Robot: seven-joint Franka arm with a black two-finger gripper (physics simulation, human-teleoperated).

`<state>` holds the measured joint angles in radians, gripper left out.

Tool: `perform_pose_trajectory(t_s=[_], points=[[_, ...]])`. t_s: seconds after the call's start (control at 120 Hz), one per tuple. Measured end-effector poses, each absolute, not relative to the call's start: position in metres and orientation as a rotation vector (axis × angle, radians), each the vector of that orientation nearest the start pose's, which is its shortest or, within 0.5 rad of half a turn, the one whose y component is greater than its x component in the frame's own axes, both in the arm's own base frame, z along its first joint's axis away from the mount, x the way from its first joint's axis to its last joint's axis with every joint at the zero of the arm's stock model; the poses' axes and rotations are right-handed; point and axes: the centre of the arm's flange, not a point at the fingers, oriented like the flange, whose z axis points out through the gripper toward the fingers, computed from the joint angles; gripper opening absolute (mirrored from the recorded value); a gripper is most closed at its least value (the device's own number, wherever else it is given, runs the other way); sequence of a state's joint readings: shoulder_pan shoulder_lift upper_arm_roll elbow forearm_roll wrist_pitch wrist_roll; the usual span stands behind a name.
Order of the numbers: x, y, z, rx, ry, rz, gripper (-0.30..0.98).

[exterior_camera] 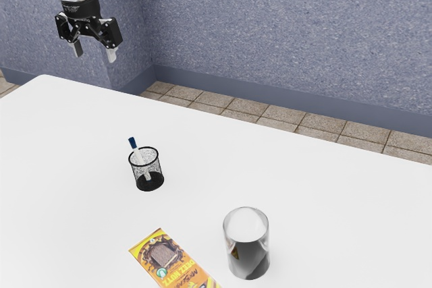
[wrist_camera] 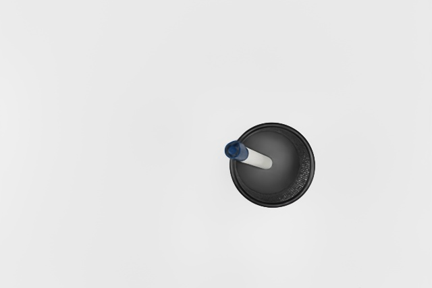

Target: Take the marker out of the pen holder and place it to the left of the pen holder.

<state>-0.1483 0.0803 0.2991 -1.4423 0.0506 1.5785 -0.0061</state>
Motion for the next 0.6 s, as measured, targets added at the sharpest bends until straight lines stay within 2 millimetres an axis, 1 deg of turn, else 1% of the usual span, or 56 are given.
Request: perform_pose_trajectory(t_s=[0.233,0.317,0.367,0.417,0.442,0.475,0.508,0.542,0.567,0.6], points=[[0.573,0.085,0.644,-3.057,-0.244,-0.088,0.69],[0.57,0.078,0.652,-3.06,-0.223,-0.103,0.69],[0.568,0.074,0.649,-3.061,-0.212,-0.081,0.69],[0.569,0.074,0.634,-3.064,-0.214,-0.019,0.69],[0.57,0.079,0.619,-3.07,-0.23,0.031,0.69],[0.572,0.094,0.594,-3.074,-0.276,0.115,0.68],[0.573,0.115,0.567,-3.07,-0.339,0.2,0.68],[0.573,0.135,0.544,-3.065,-0.396,0.271,0.69],[0.574,0.144,0.529,-3.062,-0.424,0.32,0.69],[0.576,0.151,0.507,-3.059,-0.449,0.384,0.69]])
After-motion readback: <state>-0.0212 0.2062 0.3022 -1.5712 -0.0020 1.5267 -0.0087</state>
